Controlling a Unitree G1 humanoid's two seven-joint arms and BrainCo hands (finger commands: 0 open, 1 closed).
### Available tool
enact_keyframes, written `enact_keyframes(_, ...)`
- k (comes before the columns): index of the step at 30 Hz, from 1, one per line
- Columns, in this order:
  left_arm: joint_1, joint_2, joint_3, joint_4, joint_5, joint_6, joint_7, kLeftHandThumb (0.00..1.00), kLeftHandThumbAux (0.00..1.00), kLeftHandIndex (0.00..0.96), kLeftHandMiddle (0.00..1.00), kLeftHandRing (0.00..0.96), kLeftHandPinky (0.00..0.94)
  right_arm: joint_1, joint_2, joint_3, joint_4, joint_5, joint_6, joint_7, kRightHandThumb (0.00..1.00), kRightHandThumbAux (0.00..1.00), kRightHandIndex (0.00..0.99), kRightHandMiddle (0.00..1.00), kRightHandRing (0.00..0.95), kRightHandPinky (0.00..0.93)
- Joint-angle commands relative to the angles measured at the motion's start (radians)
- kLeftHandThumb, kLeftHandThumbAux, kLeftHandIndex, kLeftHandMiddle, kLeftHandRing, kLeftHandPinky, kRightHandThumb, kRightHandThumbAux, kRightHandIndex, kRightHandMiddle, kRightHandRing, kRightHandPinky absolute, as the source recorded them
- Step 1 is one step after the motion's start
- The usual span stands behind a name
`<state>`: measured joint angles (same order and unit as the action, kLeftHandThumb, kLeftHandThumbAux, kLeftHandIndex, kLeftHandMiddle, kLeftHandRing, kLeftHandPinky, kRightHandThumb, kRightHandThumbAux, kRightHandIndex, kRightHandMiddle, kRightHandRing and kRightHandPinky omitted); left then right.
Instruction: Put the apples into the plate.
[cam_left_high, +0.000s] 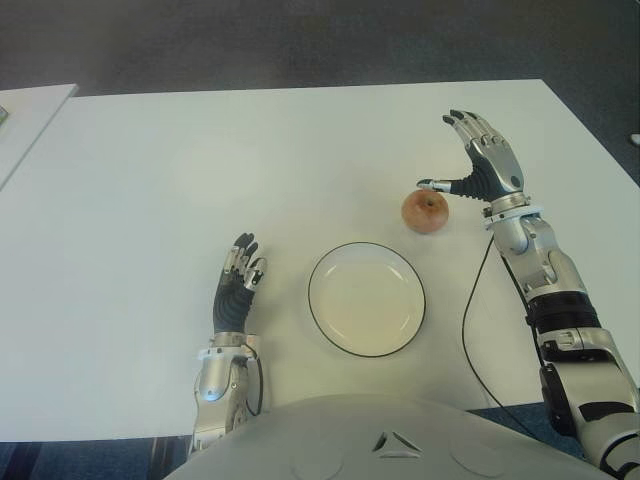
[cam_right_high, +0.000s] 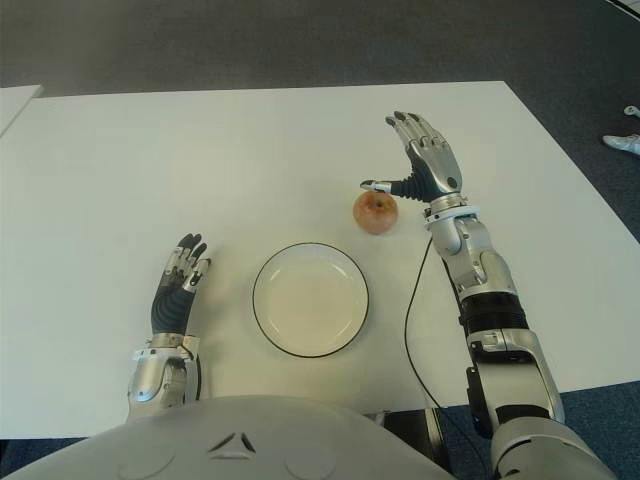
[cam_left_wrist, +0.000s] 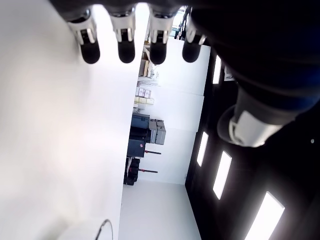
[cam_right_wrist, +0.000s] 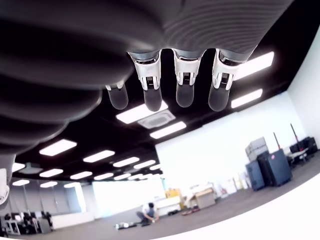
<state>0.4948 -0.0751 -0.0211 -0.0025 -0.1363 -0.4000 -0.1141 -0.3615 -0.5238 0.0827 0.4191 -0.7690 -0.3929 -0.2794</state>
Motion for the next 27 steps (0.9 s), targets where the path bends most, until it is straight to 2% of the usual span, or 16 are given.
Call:
enact_keyframes(1,0.013,0.008,-0.006,-0.011,0.014,-0.003,-0.003,0.267,0.556,0.052,0.024,0.011,0.029,-0.033,0.0,0.046,0.069,-0.011,0.022,-0.02,0.324,0.455,0.029,0.028,0.0,0.0)
enact_keyframes(17,0.039,0.022,-0.005,-0.038,0.006,-0.019,-0.017,0.252,0.577,0.039,0.019,0.015,0.042,-0.136,-0.003,0.146,0.278,0.007,-0.012,-0.09,0.311,0.438,0.02,0.032,0.0,0.0)
enact_keyframes(27,0.048,0.026,-0.001,-0.043,0.01,-0.028,-0.012,0.224,0.593,0.036,0.018,0.018,0.05,-0.156,0.01,0.183,0.34,0.026,-0.029,-0.114,0.316,0.43,0.02,0.035,0.005,0.0)
